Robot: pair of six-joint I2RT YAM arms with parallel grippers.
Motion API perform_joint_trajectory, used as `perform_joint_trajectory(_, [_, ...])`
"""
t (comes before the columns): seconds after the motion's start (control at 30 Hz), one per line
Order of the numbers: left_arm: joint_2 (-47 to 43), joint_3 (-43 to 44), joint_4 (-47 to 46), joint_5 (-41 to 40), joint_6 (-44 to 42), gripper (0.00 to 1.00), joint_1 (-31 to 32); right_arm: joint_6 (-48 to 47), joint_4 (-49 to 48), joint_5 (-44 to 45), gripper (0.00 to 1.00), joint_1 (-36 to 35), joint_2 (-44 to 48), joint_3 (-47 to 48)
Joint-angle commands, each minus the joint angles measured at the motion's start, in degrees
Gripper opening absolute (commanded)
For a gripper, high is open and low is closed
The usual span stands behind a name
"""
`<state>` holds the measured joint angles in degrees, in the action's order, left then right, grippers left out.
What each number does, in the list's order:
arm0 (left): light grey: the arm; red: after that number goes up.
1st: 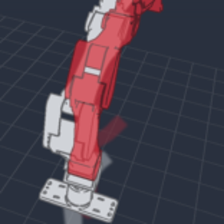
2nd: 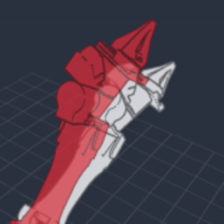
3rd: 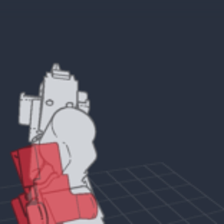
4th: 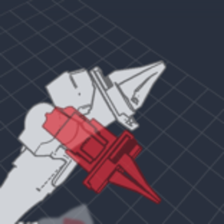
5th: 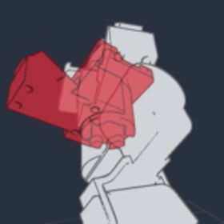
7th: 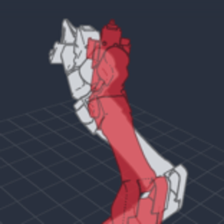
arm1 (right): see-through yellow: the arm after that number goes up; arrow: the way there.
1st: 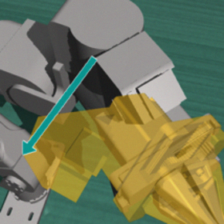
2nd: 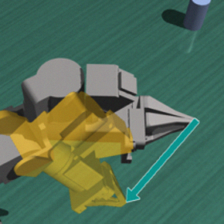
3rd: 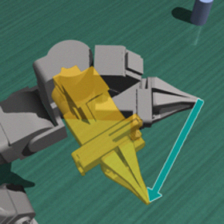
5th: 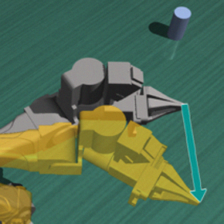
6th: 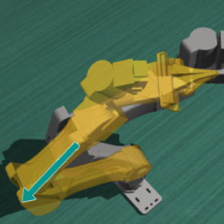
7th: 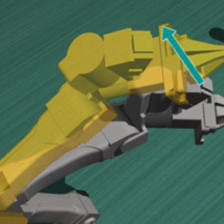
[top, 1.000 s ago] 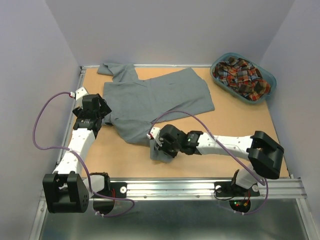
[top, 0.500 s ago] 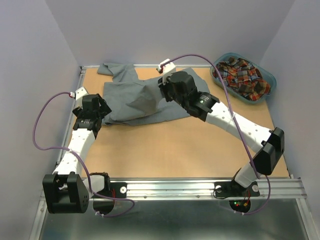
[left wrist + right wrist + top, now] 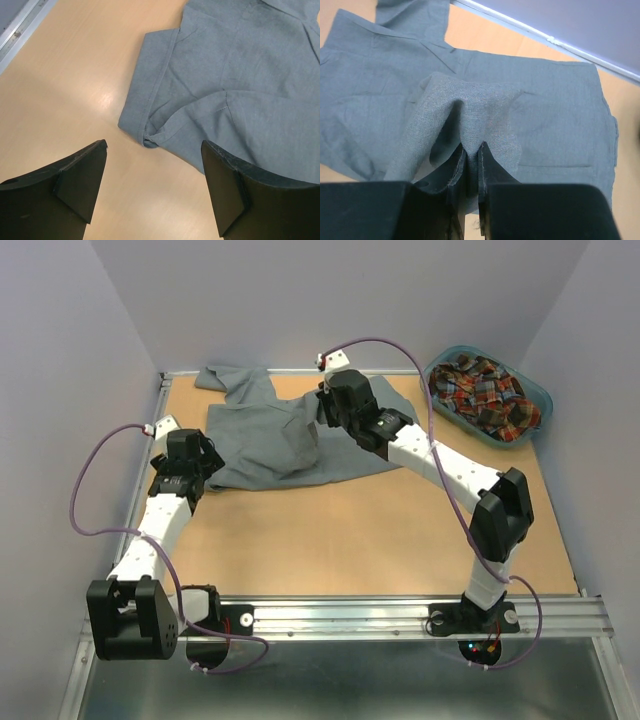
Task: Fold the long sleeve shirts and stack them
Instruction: Fold the shirt
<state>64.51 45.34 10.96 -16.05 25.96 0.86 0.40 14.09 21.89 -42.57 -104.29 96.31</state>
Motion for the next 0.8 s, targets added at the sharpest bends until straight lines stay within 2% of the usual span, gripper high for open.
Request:
perform_joint_trajectory(0.0, [2.02, -0.96, -0.15, 0.58, 0.76, 0.85, -0.25, 2.32, -4.86, -0.35, 0.00, 1.61, -0.21, 4.15])
perform_joint_trajectory(0.13, [3.43, -0.78, -0.41, 2.69, 2.08, 0.84, -0.34, 1.88, -5.21, -6.23, 0.00, 1.70, 2.33, 1.70])
perform_joint_trajectory(0.23, [3.17, -0.69, -0.68, 2.70, 2.78, 0.84, -0.34, -0.31, -5.38, -15.18, 0.00, 1.61, 7.16, -1.12])
perform_joint_trajectory(0.27, [2.99, -0.69, -0.85, 2.09, 2.79, 0.84, -0.25, -2.06, -5.39, -21.04, 0.00, 1.61, 9.96, -3.30])
perform_joint_trajectory(0.37, [1.24, -0.78, -1.29, 0.24, 2.61, 0.84, -0.25, -4.44, -5.30, -31.08, 0.01, 1.61, 14.89, -7.27])
perform_joint_trajectory(0.43, [-0.25, -0.78, -1.90, -0.55, 1.91, 0.84, -0.25, -5.76, -5.21, -43.28, 0.01, 1.61, 20.33, -11.31])
perform_joint_trajectory(0.63, [-3.24, 1.32, -2.88, 1.20, -0.11, 0.84, -0.34, -5.33, -4.77, -56.24, 0.01, 1.61, 31.15, -19.13])
perform_joint_trajectory(0.77, [-5.88, 1.68, -4.28, 4.01, -1.17, 0.84, -0.25, -4.36, -3.89, -63.27, 0.01, 1.61, 34.32, -23.09])
